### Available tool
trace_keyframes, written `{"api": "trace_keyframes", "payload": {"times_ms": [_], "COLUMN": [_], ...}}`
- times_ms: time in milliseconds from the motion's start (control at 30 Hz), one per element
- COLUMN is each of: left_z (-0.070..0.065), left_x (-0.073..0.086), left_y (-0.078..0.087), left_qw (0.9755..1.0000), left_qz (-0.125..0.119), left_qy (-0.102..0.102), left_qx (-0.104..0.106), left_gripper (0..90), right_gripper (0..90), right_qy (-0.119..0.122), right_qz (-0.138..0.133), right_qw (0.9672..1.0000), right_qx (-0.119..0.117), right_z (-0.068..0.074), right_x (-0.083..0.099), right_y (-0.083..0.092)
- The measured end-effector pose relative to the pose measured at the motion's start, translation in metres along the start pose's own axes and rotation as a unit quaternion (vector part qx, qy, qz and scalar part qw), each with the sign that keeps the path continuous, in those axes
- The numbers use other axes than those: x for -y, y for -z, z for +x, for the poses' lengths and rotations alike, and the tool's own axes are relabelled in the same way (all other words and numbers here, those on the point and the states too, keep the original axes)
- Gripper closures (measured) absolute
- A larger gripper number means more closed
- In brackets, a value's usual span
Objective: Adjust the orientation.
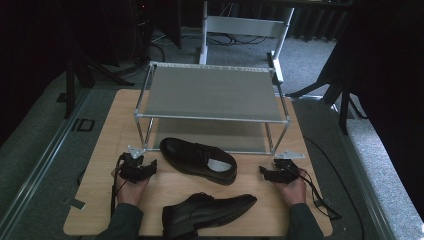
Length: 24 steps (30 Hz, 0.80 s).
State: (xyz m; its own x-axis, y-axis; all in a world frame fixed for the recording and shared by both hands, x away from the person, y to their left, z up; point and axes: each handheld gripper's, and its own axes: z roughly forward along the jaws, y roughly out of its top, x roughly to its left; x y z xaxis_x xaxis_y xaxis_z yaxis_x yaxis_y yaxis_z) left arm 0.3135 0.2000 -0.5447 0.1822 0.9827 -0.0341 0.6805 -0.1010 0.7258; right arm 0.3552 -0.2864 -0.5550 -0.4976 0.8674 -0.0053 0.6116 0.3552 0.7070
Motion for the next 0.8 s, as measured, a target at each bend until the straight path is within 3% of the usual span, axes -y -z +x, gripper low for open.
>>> {"api": "trace_keyframes", "payload": {"times_ms": [67,167,267,333,433,667,800], "left_z": [0.0,-0.001,-0.002,-0.004,-0.006,-0.016,-0.018], "left_x": [0.0,0.0,0.0,0.0,0.0,-0.001,-0.001], "left_y": [0.002,0.006,0.006,0.007,0.007,0.009,0.008], "left_qw": [0.9999,0.9997,0.9996,0.9994,0.9991,0.9978,0.9973], "left_qz": [-0.005,-0.012,-0.014,-0.015,-0.015,-0.022,-0.021], "left_qy": [-0.003,-0.009,-0.012,-0.013,-0.019,-0.035,-0.042], "left_qx": [0.009,0.019,0.021,0.028,0.035,0.052,0.056], "left_gripper": [41.2,41.5,41.6,42.1,42.2,42.8,42.8], "right_gripper": [39.0,47.0,48.3,51.0,51.0,53.3,55.2], "right_qy": [0.001,0.005,0.025,0.044,0.052,0.093,0.106], "right_qz": [0.003,0.003,-0.001,-0.017,-0.023,-0.062,-0.076], "right_qw": [1.0,0.9997,0.9996,0.9987,0.998,0.992,0.9881], "right_qx": [-0.002,-0.024,-0.016,-0.021,-0.027,-0.058,-0.082], "right_z": [0.001,0.005,0.012,0.023,0.032,0.062,0.074], "right_x": [0.0,-0.002,-0.005,-0.014,-0.022,-0.051,-0.069], "right_y": [0.002,0.006,0.012,0.023,0.03,0.053,0.057]}}
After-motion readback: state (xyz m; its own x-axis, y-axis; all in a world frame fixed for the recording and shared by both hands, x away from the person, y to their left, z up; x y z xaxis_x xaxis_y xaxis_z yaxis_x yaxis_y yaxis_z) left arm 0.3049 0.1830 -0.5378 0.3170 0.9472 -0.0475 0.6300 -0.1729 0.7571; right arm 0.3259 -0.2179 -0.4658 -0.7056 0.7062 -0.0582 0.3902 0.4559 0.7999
